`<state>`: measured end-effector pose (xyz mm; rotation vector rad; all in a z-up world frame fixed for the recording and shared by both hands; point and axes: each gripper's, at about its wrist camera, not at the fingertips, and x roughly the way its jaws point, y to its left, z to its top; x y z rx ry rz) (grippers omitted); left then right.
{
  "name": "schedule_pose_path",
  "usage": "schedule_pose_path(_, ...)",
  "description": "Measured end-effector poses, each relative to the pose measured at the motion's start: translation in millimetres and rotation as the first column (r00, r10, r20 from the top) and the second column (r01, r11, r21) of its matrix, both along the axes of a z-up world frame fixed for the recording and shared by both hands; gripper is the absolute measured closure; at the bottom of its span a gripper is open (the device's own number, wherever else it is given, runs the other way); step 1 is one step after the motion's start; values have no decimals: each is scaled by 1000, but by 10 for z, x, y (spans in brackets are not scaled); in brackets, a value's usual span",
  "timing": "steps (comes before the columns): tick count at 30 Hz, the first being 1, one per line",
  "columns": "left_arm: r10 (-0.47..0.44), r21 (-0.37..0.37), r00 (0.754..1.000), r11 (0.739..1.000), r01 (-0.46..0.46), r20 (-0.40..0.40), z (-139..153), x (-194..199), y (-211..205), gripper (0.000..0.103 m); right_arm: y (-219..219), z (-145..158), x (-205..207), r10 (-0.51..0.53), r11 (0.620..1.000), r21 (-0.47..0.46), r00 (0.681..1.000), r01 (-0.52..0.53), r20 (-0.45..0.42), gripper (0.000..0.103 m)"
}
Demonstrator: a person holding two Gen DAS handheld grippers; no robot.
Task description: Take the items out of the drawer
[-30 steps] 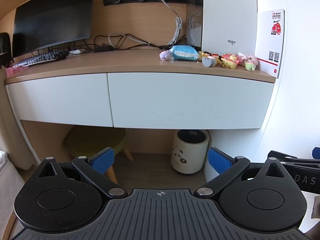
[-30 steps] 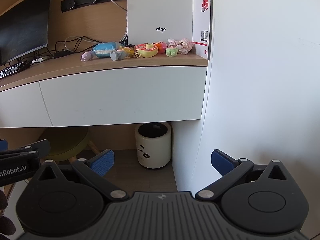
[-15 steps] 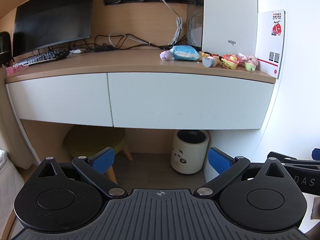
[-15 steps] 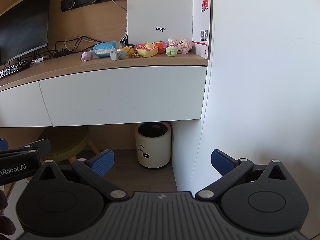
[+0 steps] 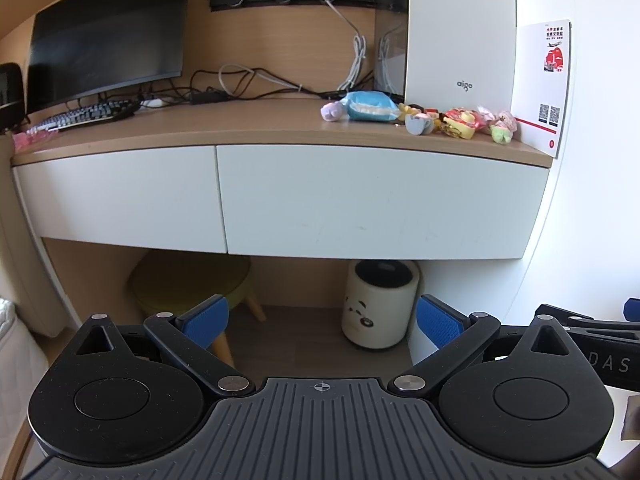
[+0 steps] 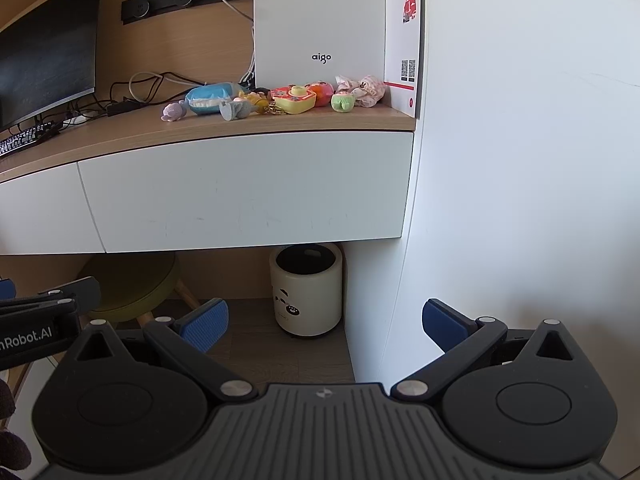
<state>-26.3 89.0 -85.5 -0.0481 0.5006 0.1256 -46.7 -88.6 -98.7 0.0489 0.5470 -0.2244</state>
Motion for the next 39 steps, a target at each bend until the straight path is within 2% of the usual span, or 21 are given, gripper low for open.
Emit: schedule_pose_path(39, -4, -6, 1000, 1000, 4, 8, 19, -79, 22, 0, 13, 13, -16, -6, 1000, 0, 1000, 6, 5, 0)
